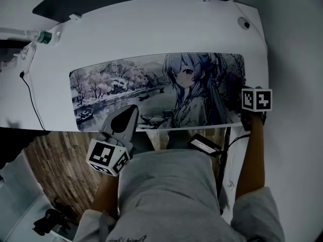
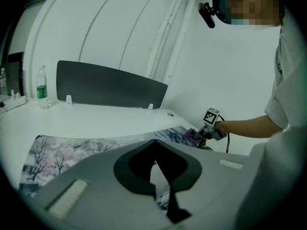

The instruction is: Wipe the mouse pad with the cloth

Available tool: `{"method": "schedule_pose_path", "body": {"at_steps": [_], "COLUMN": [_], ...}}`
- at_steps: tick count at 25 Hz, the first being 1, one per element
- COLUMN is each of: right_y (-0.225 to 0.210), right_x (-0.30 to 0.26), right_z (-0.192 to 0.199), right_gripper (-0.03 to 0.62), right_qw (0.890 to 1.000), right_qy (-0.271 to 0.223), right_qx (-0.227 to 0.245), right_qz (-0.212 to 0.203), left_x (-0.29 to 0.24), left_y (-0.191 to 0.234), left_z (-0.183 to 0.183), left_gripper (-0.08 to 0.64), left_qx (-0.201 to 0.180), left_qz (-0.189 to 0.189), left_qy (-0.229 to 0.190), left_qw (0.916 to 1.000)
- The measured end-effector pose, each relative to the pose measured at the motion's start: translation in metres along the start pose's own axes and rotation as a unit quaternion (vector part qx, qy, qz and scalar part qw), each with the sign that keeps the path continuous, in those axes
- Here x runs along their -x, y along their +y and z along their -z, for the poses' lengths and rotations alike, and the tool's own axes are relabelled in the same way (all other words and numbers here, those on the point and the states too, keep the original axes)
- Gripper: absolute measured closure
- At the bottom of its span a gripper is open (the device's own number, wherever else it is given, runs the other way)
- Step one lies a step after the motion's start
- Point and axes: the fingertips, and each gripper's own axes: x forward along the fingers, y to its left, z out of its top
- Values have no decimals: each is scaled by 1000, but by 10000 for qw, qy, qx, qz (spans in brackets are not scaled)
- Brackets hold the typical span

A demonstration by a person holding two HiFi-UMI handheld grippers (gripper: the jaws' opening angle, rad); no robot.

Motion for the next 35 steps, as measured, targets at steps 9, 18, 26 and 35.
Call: {"method": "schedule_pose_path", "body": {"at_steps": [9,18,26,35], "right_y": [73,150,215,281], "right_x": [-18,-32,-48,-62], "right_z": [-5,-12,-18,-22], "right_gripper": [495,495,495,495], "right_qw": [9999,9998,9993,9990], "right_qy": [72,97,55,-8], "right_qx": [74,167,276,272], "right_qz": [18,-109,-231,-366], "left_x": [36,58,92,137], "left_y": [69,111,154,206], "left_z": [8,13,31,43], "left_gripper": [544,545,545,545], "left_qx": [26,36,133,157], "left_qz": [-79,53,-31,-127], "left_qy": [2,-24,-24,-8], "left_qw": [10000,10000,9999,9998]}}
